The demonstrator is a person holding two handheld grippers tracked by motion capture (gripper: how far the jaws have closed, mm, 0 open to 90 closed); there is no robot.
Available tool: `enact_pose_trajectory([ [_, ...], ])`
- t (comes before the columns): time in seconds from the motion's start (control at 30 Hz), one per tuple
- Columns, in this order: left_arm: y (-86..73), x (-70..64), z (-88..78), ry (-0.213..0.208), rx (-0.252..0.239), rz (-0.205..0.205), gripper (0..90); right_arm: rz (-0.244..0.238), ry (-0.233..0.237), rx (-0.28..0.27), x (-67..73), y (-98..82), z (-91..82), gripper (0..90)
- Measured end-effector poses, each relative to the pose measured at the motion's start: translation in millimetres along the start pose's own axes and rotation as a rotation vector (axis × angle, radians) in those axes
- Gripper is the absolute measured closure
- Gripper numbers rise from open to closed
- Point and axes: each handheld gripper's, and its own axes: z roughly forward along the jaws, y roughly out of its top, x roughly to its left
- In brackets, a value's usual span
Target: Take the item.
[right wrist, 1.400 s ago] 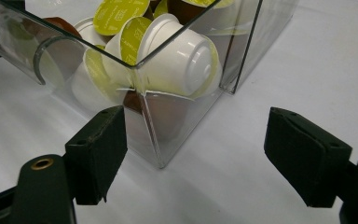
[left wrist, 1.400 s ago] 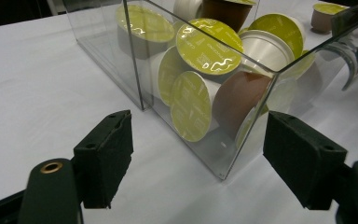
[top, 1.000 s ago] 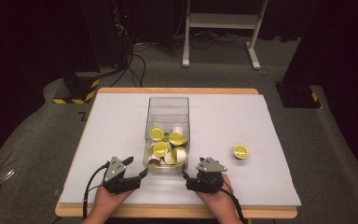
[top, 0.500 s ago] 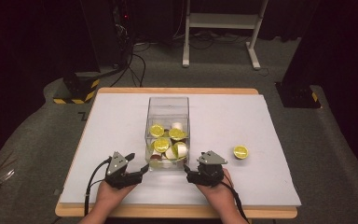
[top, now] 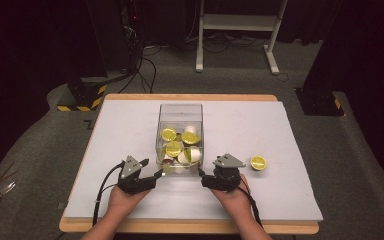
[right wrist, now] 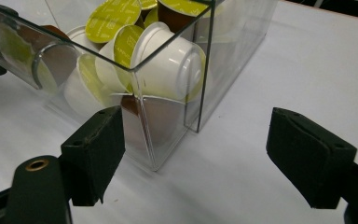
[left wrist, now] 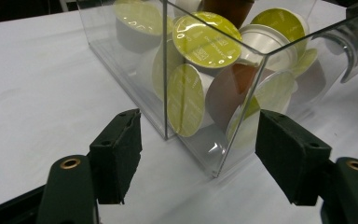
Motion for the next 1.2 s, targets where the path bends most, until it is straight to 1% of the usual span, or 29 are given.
enact_pose_trajectory([
  [0.17,3.5,2.0,4.2,0.007,-0.006,0.004,31.8,0.004,0.005,-0.021,-2.3,3.9,2.9,22.6],
  [0.23,5.2,3.2,7.4,0.012,-0.007,-0.001,31.8,0.001,0.002,-0.028,-3.3,4.9,4.6,24.0],
  [0.3,5.5,4.0,8.5,0.014,-0.01,0.0,32.0,0.008,0.003,-0.03,-3.4,5.2,5.2,24.5],
  [0.33,6.4,5.1,10.3,0.014,-0.008,-0.009,32.3,0.01,0.003,-0.034,-5.0,6.6,7.3,25.2],
  [0.43,7.8,6.6,13.1,0.02,-0.011,-0.014,32.7,0.023,0.007,-0.034,-6.4,7.9,9.7,27.2],
  [0.6,9.8,8.7,16.4,0.023,-0.016,-0.026,32.9,0.031,-0.002,-0.035,-8.5,10.3,12.7,27.6],
  [0.7,10.4,10.2,18.4,0.023,-0.028,-0.036,32.9,0.025,-0.006,-0.039,-9.7,12.5,14.2,27.7],
  [1.07,11.5,11.3,20.7,0.03,-0.037,-0.049,33.7,0.017,-0.015,-0.043,-11.1,16.7,16.0,27.5],
  [1.2,13.7,11.7,21.3,0.032,-0.033,-0.044,33.5,0.016,-0.018,-0.047,-11.1,18.2,15.6,27.4],
])
